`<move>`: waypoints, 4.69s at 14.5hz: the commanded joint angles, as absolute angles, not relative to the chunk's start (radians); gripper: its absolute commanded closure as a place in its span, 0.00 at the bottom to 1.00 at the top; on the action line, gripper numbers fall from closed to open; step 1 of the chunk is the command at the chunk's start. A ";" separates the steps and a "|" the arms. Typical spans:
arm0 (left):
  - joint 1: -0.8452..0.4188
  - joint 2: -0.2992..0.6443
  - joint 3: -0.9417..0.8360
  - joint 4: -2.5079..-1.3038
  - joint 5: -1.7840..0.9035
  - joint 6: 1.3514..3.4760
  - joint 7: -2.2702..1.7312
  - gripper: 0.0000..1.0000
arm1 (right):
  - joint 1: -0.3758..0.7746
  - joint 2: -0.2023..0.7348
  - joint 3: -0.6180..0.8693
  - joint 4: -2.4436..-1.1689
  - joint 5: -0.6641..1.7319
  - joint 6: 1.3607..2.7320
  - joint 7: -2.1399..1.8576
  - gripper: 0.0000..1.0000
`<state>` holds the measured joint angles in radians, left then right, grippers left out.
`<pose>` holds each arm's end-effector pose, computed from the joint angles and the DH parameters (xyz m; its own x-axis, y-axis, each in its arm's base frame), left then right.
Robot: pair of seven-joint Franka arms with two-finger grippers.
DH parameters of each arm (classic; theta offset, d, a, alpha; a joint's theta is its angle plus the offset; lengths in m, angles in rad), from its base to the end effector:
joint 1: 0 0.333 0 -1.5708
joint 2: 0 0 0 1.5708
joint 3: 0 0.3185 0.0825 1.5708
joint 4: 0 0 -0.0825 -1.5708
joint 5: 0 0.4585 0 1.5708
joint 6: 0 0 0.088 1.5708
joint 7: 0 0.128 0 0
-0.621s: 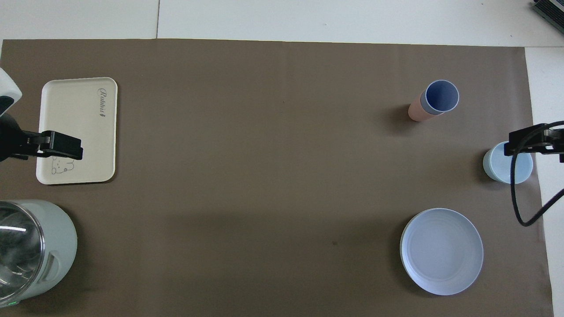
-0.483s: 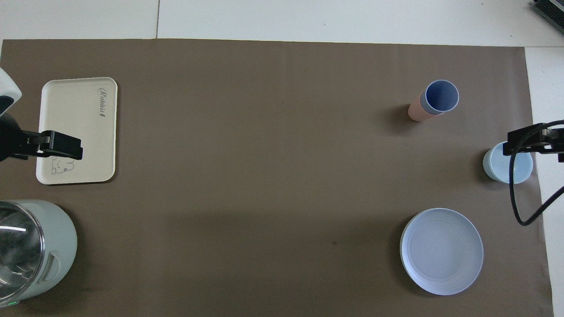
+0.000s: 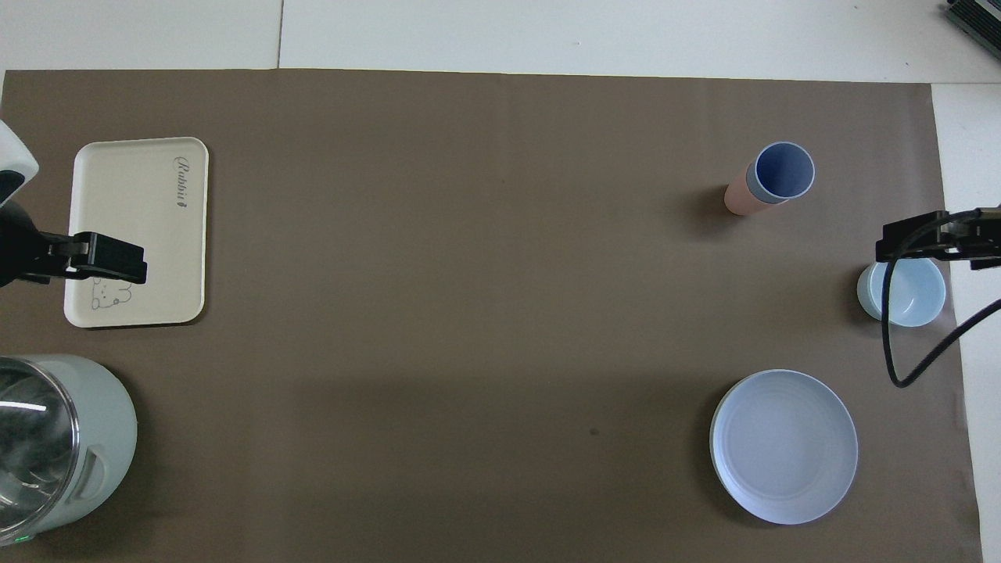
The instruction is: Place cup on tray
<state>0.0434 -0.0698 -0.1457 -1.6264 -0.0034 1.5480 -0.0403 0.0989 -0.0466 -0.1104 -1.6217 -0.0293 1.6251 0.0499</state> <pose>0.6010 -0.0648 0.6163 0.9981 -0.0616 -0.0091 -0.0617 -0.9981 -0.0071 0.6207 -0.0121 0.6119 0.9969 -0.0599 0.0508 -0.0610 -0.9979 0.0216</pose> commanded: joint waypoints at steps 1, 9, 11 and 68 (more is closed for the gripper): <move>0.052 -0.084 -0.152 -1.638 0.014 1.537 -0.034 0.00 | 0.078 -0.097 -0.112 -1.738 -0.028 1.759 -0.189 0.00; 0.040 -0.086 -0.152 -1.640 0.014 1.551 -0.026 0.00 | -0.153 0.004 -0.114 -1.951 0.393 2.192 -1.103 0.00; 0.041 -0.086 -0.152 -1.640 0.014 1.551 -0.026 0.00 | -0.211 0.070 -0.114 -1.954 0.603 2.197 -1.339 0.00; -0.144 -0.014 -0.158 -1.802 -0.599 2.006 -0.310 0.00 | 0.414 0.100 -0.077 -1.709 -0.026 1.999 -0.563 1.00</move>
